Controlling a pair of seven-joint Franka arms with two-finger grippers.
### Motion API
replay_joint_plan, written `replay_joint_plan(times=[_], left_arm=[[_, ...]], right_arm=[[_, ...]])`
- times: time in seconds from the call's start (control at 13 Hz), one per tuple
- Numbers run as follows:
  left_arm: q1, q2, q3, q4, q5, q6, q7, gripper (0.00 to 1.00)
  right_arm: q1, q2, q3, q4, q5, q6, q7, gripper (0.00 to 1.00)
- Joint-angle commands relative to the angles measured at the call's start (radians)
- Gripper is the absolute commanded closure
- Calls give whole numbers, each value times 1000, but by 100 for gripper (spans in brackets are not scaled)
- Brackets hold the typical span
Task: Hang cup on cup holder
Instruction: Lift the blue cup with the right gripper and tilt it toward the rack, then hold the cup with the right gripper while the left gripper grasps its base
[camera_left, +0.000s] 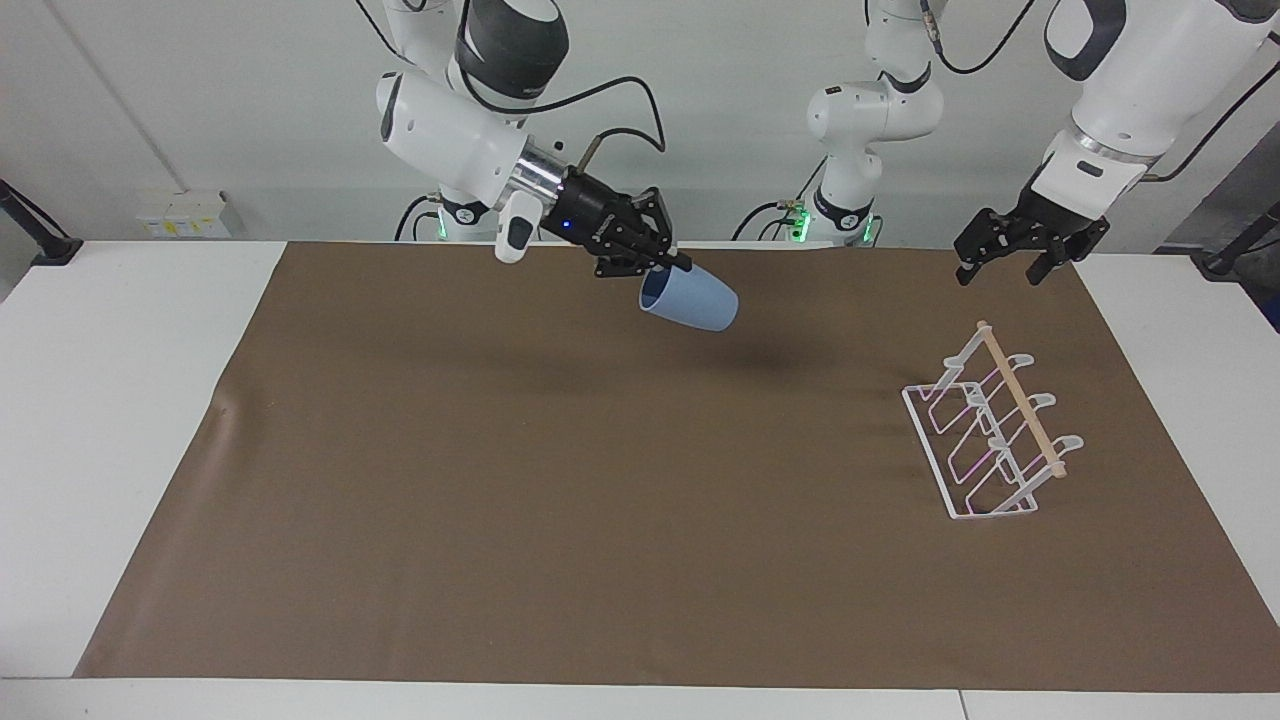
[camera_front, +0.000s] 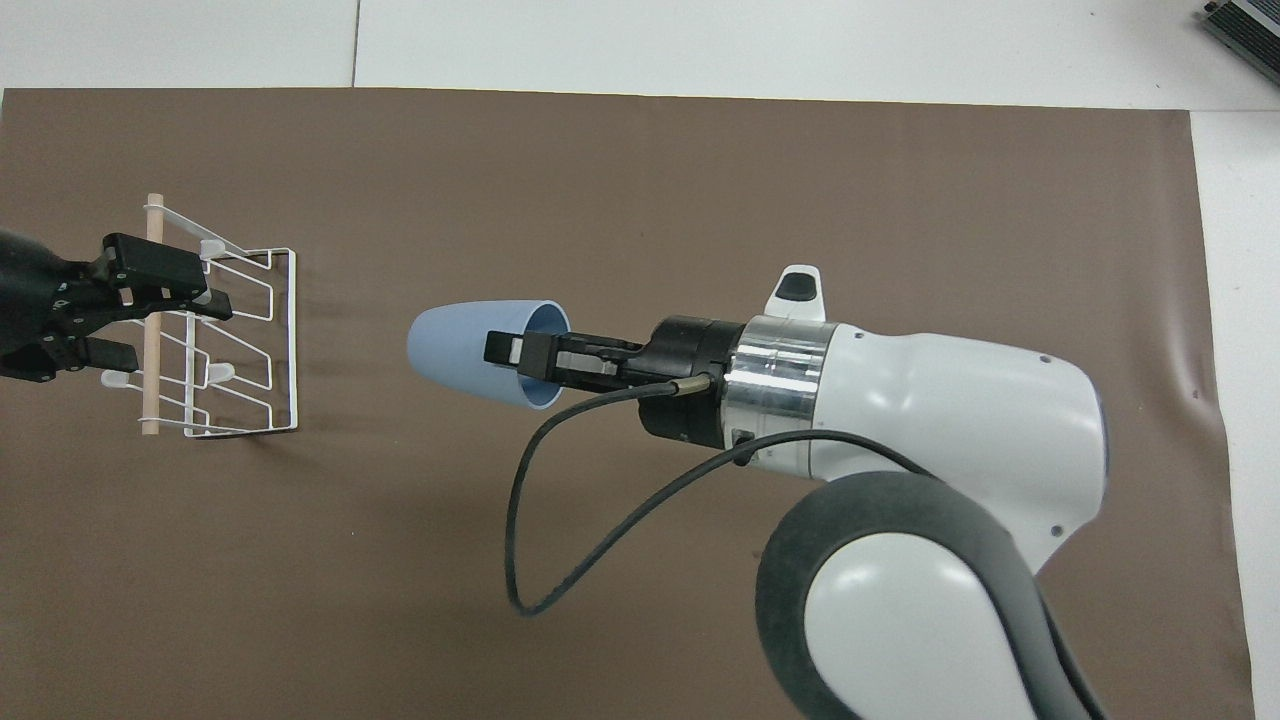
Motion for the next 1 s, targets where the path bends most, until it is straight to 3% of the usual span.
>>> replay_joint_plan(times=[0.0, 0.15, 0.46, 0.69, 0.92], left_arm=[[12, -46, 1, -72, -120, 55, -274, 0], [13, -61, 1, -115, -197, 86, -495, 0], [75, -75, 1, -138, -366, 103, -750, 0], [90, -78, -3, -138, -420, 79, -814, 0], [92, -87, -2, -135, -423, -38, -814, 0]], right_arm=[[-16, 13, 57, 47, 143, 33, -25, 100], [-15, 6, 76, 52, 299, 54, -26, 100], [-15, 5, 143, 47, 315, 143, -9, 100], [-15, 4, 169, 38, 314, 202, 29, 100], [-15, 2, 172, 30, 314, 206, 34, 100]])
